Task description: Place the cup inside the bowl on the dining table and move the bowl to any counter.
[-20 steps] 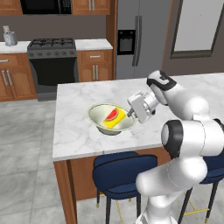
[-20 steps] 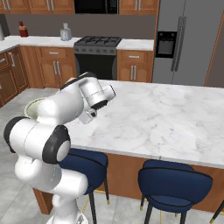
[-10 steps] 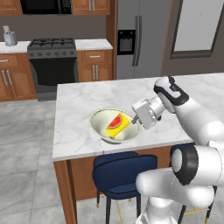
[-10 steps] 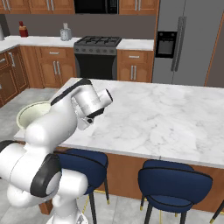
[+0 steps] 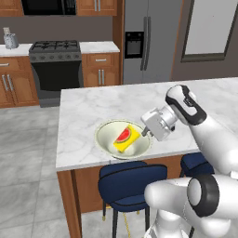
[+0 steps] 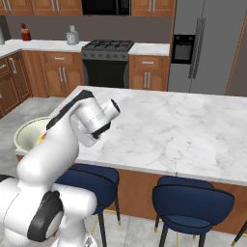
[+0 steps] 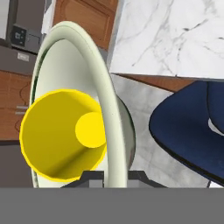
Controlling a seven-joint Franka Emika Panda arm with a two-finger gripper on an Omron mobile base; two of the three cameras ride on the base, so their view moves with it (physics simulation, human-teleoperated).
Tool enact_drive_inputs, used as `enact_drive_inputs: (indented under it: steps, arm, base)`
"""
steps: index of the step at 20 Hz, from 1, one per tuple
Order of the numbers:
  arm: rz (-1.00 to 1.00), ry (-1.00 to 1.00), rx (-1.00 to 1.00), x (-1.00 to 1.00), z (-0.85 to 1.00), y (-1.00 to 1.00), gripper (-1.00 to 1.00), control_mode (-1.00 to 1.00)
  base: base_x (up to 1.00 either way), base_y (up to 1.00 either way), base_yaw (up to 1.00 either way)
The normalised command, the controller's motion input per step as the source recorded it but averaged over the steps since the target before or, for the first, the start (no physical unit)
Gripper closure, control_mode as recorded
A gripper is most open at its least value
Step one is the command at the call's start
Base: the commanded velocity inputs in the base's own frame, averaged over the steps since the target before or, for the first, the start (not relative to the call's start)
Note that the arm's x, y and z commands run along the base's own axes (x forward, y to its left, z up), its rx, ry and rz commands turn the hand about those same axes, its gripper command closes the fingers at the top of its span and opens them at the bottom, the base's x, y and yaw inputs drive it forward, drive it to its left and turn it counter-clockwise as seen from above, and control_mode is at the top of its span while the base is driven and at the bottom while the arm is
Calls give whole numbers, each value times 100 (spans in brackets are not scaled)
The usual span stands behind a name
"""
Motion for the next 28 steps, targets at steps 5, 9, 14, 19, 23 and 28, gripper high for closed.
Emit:
enact_drive_inputs:
  steps: [5,9,14,19,23,28]
  arm:
    - [-2,9,-3,0,0,0,100,-100]
    - [0,1,0,0,0,0,100,-100]
    - [0,0,0,0,0,0,100,-100]
    - [0,0,0,0,0,0,100,-100]
    - [0,0,0,0,0,0,100,-100]
    - [0,0,0,0,0,0,100,100]
  base:
    - [0,0,0]
    - [0,0,0]
    - [0,0,0]
    - [0,0,0]
    - [0,0,0]
    - [0,0,0]
